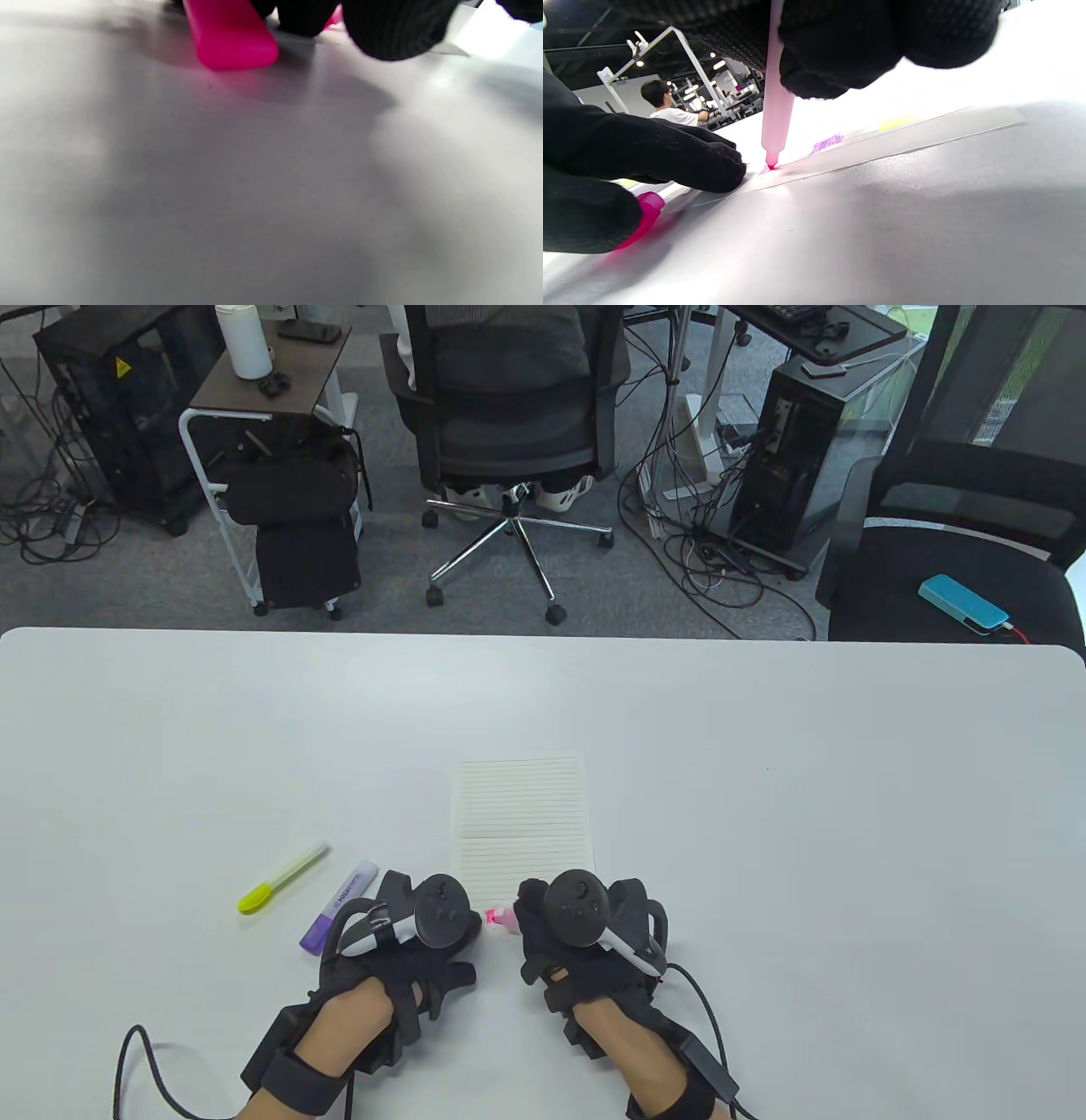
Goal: Apply highlighter ink on paper
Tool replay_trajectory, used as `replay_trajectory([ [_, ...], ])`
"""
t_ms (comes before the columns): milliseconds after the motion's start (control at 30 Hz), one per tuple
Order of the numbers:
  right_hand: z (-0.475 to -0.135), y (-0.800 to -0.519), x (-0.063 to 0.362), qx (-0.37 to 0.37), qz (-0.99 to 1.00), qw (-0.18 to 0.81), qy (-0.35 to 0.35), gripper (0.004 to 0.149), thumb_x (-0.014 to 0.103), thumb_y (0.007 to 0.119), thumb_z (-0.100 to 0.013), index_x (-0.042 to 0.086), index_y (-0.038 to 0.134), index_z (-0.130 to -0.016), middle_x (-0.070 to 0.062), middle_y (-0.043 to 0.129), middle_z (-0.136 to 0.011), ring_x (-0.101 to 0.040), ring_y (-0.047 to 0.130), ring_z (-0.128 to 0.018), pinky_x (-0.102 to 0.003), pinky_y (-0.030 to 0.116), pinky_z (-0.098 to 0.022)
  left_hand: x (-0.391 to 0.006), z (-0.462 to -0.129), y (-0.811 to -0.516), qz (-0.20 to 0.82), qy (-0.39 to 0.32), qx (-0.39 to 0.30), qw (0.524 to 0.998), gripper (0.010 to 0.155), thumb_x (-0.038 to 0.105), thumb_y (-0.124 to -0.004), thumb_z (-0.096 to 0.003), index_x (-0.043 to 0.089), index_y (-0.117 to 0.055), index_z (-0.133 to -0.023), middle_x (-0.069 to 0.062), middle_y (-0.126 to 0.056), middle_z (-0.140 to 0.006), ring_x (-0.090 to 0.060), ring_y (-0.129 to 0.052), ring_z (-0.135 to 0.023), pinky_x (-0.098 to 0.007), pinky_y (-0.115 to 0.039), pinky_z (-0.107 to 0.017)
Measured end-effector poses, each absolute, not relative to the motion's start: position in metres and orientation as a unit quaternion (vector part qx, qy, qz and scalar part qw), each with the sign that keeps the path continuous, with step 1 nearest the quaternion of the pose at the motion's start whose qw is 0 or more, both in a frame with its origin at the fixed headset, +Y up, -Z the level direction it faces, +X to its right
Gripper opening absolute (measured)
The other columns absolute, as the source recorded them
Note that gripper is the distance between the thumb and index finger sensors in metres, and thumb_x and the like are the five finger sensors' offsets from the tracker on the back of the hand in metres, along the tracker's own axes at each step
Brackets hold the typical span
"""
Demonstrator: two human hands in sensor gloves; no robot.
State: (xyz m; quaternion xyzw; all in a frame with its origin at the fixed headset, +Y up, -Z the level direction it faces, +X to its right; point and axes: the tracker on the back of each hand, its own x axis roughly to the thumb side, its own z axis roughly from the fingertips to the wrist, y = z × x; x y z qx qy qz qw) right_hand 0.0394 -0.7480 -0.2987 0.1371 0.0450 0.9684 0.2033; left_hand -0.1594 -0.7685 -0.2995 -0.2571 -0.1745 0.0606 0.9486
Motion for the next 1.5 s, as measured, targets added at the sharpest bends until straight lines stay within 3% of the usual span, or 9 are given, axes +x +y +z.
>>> replay_trajectory([
  [200, -0.2996, -0.7452, 0.041, 0.136, 0.965, 0.213, 0.071, 0.038, 0.035, 0.074, -0.065, 0.014, 0.076, -0.097, -0.013, 0.092, -0.067, -0.018, 0.093, -0.035, -0.044, 0.082, -0.037, -0.1594, -0.2995, -0.7686, 0.061, -0.174, -0.258, 0.948, 0.071, 0.053, -0.074, -0.0413, 0.031, -0.052, -0.105, 0.003, -0.04, -0.114, -0.039, -0.041, -0.104, -0.064, -0.037, -0.073],
  [333, -0.3001, -0.749, 0.041, 0.133, 0.97, 0.2, 0.042, 0.038, 0.035, 0.073, -0.066, 0.016, 0.074, -0.099, -0.013, 0.091, -0.071, -0.019, 0.093, -0.038, -0.045, 0.082, -0.039, -0.1595, -0.2994, -0.7685, 0.061, -0.174, -0.257, 0.949, 0.07, 0.053, -0.074, -0.0414, 0.031, -0.052, -0.105, 0.002, -0.04, -0.114, -0.039, -0.041, -0.104, -0.064, -0.037, -0.073],
  [500, -0.3003, -0.7444, 0.0434, 0.133, 0.965, 0.215, 0.072, 0.038, 0.035, 0.075, -0.065, 0.013, 0.077, -0.096, -0.013, 0.093, -0.067, -0.018, 0.093, -0.035, -0.044, 0.082, -0.036, -0.1595, -0.2995, -0.7685, 0.061, -0.174, -0.258, 0.948, 0.071, 0.053, -0.074, -0.0413, 0.031, -0.052, -0.105, 0.003, -0.04, -0.114, -0.039, -0.041, -0.104, -0.064, -0.037, -0.073],
  [667, -0.2999, -0.7494, 0.0405, 0.135, 0.97, 0.2, 0.038, 0.038, 0.036, 0.072, -0.066, 0.016, 0.074, -0.099, -0.013, 0.09, -0.071, -0.019, 0.093, -0.039, -0.044, 0.082, -0.039, -0.1595, -0.2995, -0.7684, 0.061, -0.174, -0.258, 0.948, 0.071, 0.053, -0.075, -0.0413, 0.031, -0.052, -0.105, 0.002, -0.04, -0.114, -0.039, -0.041, -0.104, -0.064, -0.037, -0.073],
  [833, -0.2999, -0.744, 0.0428, 0.132, 0.967, 0.208, 0.064, 0.038, 0.035, 0.074, -0.065, 0.014, 0.076, -0.096, -0.013, 0.092, -0.067, -0.018, 0.093, -0.036, -0.045, 0.082, -0.037, -0.1595, -0.2996, -0.7684, 0.062, -0.174, -0.259, 0.948, 0.071, 0.053, -0.075, -0.0413, 0.031, -0.052, -0.105, 0.003, -0.039, -0.114, -0.039, -0.04, -0.105, -0.064, -0.037, -0.073],
  [967, -0.2997, -0.748, 0.0407, 0.133, 0.97, 0.197, 0.04, 0.038, 0.035, 0.073, -0.065, 0.016, 0.075, -0.098, -0.013, 0.091, -0.07, -0.019, 0.093, -0.038, -0.045, 0.082, -0.039, -0.1594, -0.2996, -0.7684, 0.061, -0.174, -0.259, 0.948, 0.071, 0.053, -0.075, -0.0413, 0.031, -0.052, -0.105, 0.003, -0.039, -0.114, -0.039, -0.041, -0.105, -0.064, -0.037, -0.073],
  [1500, -0.2998, -0.7479, 0.0401, 0.131, 0.971, 0.193, 0.054, 0.038, 0.034, 0.072, -0.065, 0.015, 0.074, -0.098, -0.013, 0.091, -0.07, -0.019, 0.093, -0.037, -0.045, 0.082, -0.038, -0.1594, -0.2998, -0.7681, 0.061, -0.174, -0.26, 0.948, 0.071, 0.053, -0.075, -0.0413, 0.031, -0.052, -0.105, 0.003, -0.039, -0.114, -0.039, -0.04, -0.105, -0.064, -0.037, -0.073],
])
